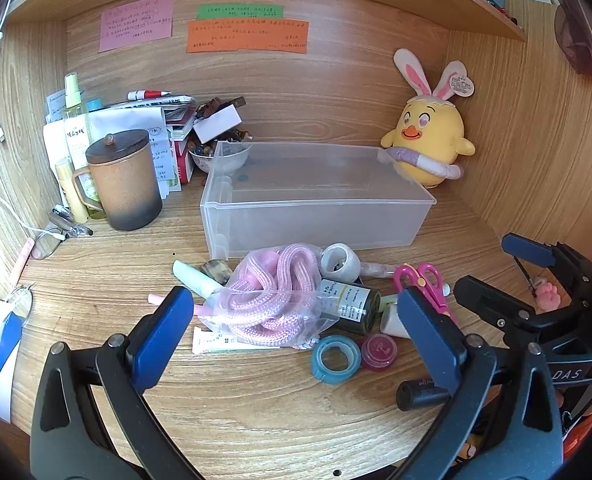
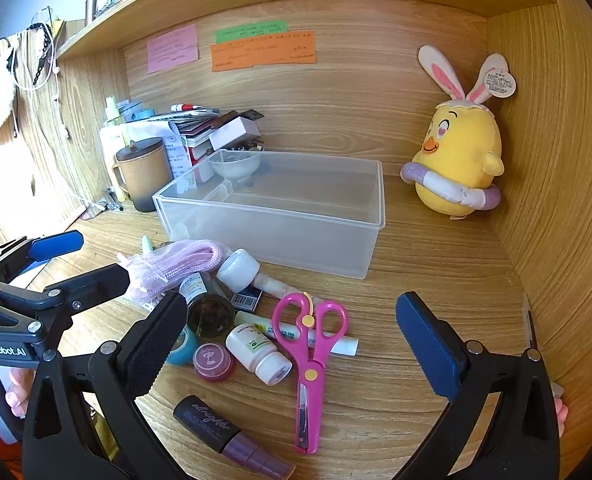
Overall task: Organize objects
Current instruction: 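Move both tools toward the cluttered items in front of the clear box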
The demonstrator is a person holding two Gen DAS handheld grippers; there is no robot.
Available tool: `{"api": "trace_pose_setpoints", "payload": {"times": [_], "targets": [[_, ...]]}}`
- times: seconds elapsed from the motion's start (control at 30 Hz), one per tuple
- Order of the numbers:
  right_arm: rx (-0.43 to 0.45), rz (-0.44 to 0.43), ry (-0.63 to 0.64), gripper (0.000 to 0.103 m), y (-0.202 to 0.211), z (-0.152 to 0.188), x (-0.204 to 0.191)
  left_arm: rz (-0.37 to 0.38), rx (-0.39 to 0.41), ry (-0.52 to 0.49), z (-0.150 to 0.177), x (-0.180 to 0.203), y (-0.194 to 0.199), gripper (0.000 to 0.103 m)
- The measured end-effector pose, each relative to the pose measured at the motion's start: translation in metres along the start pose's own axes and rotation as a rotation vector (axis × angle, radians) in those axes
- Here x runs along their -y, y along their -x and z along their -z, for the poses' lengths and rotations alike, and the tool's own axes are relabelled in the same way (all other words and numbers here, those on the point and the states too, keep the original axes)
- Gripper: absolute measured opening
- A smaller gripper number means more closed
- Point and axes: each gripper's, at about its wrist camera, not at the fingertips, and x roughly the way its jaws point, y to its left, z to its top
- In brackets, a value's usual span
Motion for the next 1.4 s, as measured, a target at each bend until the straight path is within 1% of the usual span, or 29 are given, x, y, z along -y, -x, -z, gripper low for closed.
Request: {"api": "trace_pose_setpoints", "payload": {"times": [0.37, 0.73, 1.23, 1.4], "targets": [[0.025, -0.041, -0.003, 0.103, 0.001, -0.003, 0.003, -0.051, 0.015, -0.002, -0.008, 0.007, 0.005, 0.103], [0.019, -0.054, -0.039, 0.103, -0.004, -0.007, 0.015, -0.055, 0.011, -0.019, -0.012, 0.011, 0.0, 0.103], [-0.02, 0.007, -0.03, 0.103, -0.011, -0.002, 0.018, 0.003, -0.012, 0.006, -0.008, -0.002, -0.018, 0.103], [-0.015, 0.015, -0.024, 0.103, -0.013, -0.006, 0.018, 0.002, -0.004, 0.0, -0.01, -0.002, -0.022, 0.103]]}}
